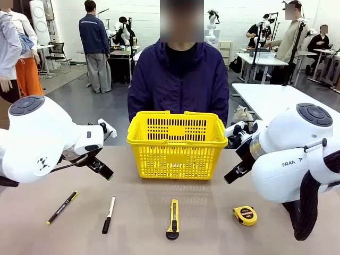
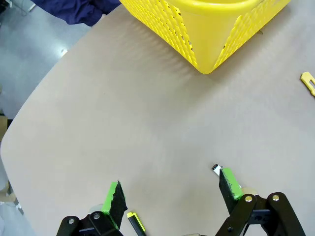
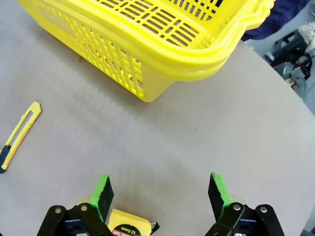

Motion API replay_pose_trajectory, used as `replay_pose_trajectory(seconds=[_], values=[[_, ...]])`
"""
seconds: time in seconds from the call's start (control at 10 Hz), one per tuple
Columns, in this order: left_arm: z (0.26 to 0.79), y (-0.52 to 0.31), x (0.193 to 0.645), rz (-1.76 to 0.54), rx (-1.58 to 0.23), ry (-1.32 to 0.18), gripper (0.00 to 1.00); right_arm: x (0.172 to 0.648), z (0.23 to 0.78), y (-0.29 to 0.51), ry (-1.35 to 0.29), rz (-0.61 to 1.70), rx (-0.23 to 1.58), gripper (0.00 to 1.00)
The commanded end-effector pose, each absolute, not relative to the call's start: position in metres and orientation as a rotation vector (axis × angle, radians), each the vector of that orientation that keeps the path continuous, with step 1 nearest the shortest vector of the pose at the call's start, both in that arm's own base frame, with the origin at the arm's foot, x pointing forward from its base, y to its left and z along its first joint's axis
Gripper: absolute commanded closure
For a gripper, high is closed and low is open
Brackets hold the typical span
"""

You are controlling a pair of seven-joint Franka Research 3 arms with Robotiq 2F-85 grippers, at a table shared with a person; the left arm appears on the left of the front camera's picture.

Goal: Place the items the person wants into the basket.
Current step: Pick up the item the person points to and place it in the Market Basket.

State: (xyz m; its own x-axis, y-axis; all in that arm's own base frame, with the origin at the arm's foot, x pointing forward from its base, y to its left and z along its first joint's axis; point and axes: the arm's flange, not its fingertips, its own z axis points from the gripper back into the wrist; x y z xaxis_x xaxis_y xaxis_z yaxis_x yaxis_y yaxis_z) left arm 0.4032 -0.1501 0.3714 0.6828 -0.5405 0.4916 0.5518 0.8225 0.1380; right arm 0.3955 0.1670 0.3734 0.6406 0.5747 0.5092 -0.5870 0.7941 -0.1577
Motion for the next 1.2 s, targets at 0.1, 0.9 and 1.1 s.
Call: replay_pose_trajectory(seconds=[0.1,0.9,1.1], values=[[0.3715,-0.1501,0.4032,-0.613,-0.022,-0.544,0.0,0.3954,0.3734,0.1671,-0.573,0.663,0.023,0.0],[0.3715,-0.1501,0.4032,-0.613,-0.022,-0.544,0.0,0.3954,0.3734,0.1671,-0.573,0.663,0.023,0.0],[0.3715,-0.1501,0.4032,-0.613,-0.022,-0.544,0.0,0.3955,0.3734,0.167,-0.573,0.662,0.023,0.0]])
